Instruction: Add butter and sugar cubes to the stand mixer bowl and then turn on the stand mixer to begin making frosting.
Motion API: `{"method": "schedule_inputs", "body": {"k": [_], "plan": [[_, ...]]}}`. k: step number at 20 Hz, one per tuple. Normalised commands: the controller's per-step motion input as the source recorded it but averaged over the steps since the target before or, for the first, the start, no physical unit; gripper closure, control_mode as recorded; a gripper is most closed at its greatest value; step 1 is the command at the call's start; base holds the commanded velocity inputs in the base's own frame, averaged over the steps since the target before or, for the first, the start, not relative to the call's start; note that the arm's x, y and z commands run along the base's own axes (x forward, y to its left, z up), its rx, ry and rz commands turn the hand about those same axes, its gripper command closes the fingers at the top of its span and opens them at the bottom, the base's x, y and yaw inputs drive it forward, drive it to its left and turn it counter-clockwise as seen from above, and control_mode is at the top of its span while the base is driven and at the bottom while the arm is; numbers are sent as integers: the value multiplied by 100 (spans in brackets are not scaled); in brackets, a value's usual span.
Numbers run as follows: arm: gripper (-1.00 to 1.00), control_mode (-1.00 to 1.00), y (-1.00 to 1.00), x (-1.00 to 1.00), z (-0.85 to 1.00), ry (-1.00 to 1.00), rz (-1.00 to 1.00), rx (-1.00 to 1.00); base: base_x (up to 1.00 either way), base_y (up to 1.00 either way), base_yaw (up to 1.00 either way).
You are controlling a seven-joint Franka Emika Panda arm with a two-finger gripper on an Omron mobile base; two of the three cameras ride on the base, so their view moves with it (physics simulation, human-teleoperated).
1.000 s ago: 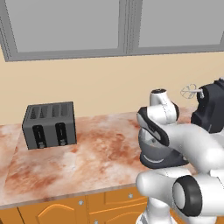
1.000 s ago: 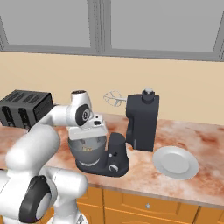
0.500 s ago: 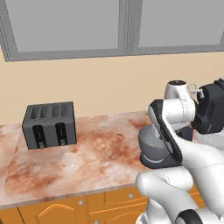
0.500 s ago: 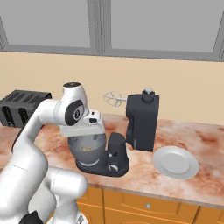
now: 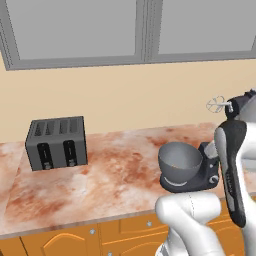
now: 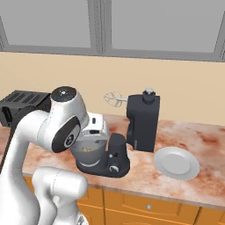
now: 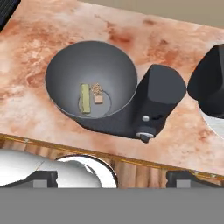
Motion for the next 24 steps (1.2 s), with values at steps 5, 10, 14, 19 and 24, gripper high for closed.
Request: {"method": "schedule_inputs", "body": {"k": [5,10,14,19,24], "plan": [[-100,-100,-100,-23,62,-20,0,17,0,0,0],[-100,-100,-100,-28,28,-19,0,25,0,0,0],[-100,-100,-97,-20,1,-25,2,26,0,0,0],[-100,-100,-73,3,-3,-27,6,21,0,0,0],[-100,-100,-49,45,0,-14,7,22,0,0,0]]}}
